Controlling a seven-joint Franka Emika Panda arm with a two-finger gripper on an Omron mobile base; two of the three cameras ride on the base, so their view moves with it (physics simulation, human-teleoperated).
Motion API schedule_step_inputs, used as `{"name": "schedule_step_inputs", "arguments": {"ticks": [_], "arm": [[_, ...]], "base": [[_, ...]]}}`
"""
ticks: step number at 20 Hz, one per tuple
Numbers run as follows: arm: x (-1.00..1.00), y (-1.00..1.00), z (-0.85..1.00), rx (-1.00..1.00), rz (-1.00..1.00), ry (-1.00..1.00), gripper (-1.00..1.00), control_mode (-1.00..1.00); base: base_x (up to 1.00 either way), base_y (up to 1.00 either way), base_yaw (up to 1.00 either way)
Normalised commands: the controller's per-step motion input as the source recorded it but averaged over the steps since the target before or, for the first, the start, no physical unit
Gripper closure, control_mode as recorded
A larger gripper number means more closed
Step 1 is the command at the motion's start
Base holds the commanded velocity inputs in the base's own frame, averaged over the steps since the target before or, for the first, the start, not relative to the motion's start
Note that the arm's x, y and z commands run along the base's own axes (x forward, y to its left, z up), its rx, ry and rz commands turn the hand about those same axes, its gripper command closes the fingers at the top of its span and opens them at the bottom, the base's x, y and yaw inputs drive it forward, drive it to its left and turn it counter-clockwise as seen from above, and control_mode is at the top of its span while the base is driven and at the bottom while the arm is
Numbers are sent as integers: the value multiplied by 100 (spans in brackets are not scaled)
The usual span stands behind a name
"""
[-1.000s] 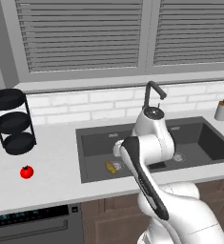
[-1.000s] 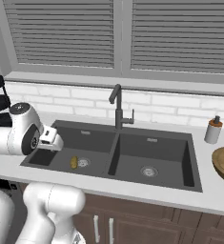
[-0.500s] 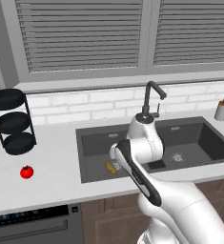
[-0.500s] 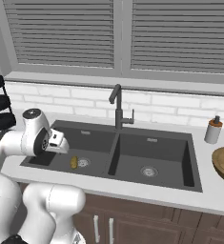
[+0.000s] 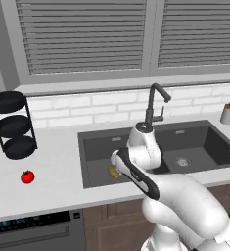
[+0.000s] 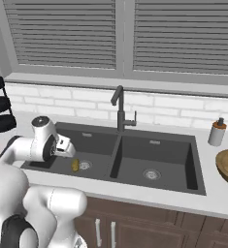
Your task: Pick the potato from the sink and place it in the bowl. Then pick the bowl and place it in the microwave. Then close the microwave door and press the start button.
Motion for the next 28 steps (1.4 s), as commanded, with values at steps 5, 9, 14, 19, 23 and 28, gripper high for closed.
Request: {"name": "schedule_step_inputs", "arguments": {"ticks": [5,9,14,19,23,28], "arm": [[44,0,-15,0,0,1,-100,-100],[47,0,-18,0,0,5,-100,-100],[45,2,-24,0,0,2,-100,-100],[39,8,-21,0,0,5,-100,-100],[37,13,-18,0,0,4,-100,-100],[12,7,-22,0,0,0,-100,-100]], "base": [[0,0,0],[0,0,0],[0,0,0],[0,0,0],[0,0,0],[0,0,0]]}}
